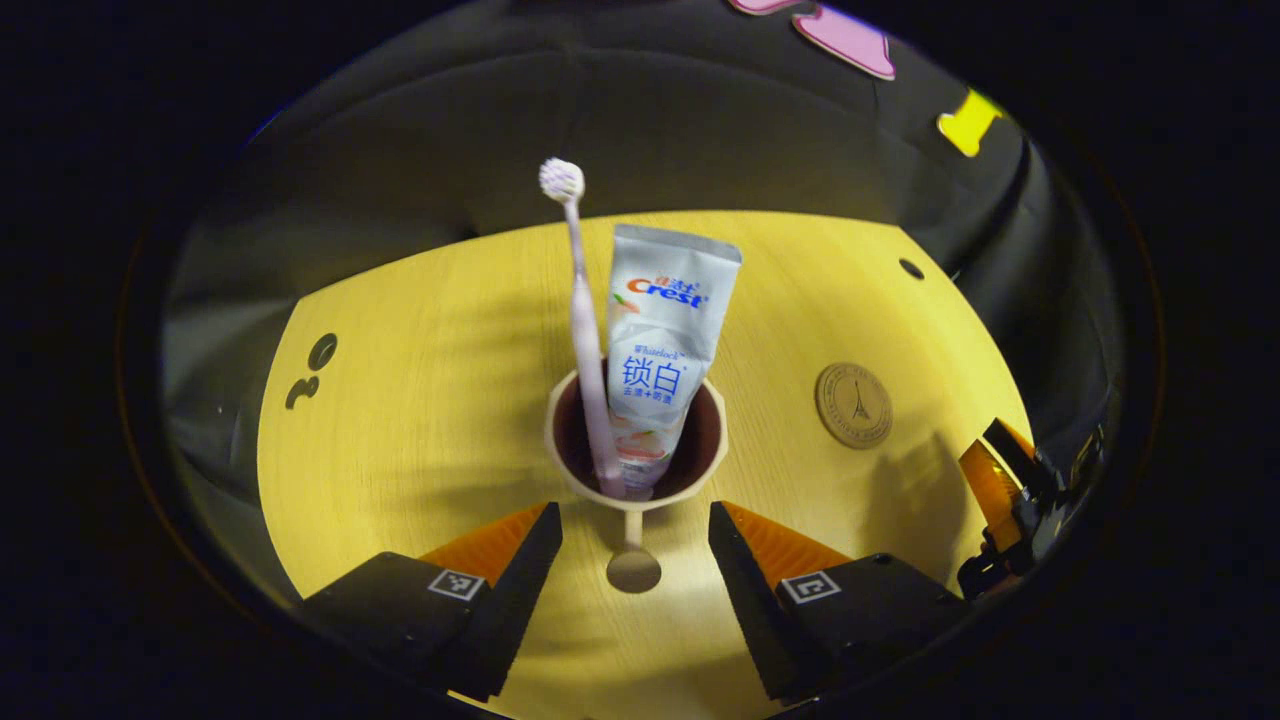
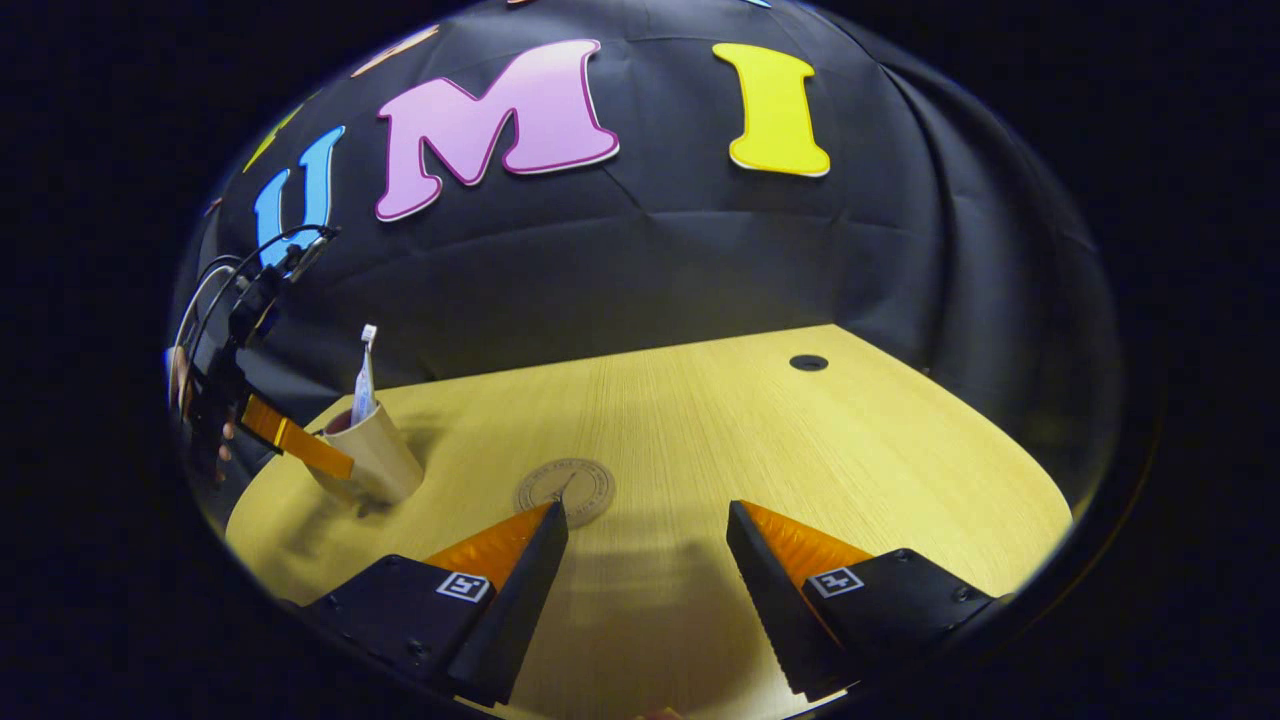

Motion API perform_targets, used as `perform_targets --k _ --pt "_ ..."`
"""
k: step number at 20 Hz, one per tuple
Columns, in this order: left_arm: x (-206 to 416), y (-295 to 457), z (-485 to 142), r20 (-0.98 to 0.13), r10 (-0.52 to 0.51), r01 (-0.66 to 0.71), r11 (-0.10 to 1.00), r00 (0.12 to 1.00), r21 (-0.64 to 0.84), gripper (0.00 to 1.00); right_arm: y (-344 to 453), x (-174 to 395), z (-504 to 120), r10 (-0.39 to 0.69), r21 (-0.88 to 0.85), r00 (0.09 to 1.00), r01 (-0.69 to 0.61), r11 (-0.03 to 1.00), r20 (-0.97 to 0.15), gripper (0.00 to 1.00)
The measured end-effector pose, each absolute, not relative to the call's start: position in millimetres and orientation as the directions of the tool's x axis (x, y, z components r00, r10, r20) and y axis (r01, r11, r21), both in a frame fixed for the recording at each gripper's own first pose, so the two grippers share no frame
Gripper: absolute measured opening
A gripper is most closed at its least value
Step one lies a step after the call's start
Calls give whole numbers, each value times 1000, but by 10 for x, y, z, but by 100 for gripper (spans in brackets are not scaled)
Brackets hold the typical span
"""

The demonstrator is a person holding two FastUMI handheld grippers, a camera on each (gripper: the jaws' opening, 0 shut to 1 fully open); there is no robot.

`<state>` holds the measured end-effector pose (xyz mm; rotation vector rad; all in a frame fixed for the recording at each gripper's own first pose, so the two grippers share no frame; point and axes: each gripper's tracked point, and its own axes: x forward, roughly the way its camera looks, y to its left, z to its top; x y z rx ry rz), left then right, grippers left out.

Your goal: Put the toothbrush and toothpaste on the desktop into the cup, then pick up the cup and place it on the coaster on the desktop.

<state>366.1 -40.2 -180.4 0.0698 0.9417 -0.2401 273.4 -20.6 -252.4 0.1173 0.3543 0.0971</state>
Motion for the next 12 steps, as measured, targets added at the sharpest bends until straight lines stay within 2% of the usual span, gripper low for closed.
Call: perform_targets --k 4,9,10,11,12 --pt "3717 -434 -1961 -868 -160 280 960 469 -26 82 -442 2629 -2647 96 115 925 -57 992 -369 98" --pt "3730 -371 -2078 -902 -120 279 960 416 1 66 -689 2602 -2759 61 128 918 -12 992 -391 98" --pt "3705 -391 -2118 -910 -128 277 961 395 -14 56 -697 2595 -2768 59 133 917 -7 991 -395 98" --pt "3668 -405 -2127 -916 -138 269 963 376 -34 50 -699 2586 -2778 60 137 916 -5 991 -397 98" --pt "3680 -415 -2133 -914 -140 270 962 380 -35 30 -699 2582 -2790 61 136 915 -6 991 -399 98"
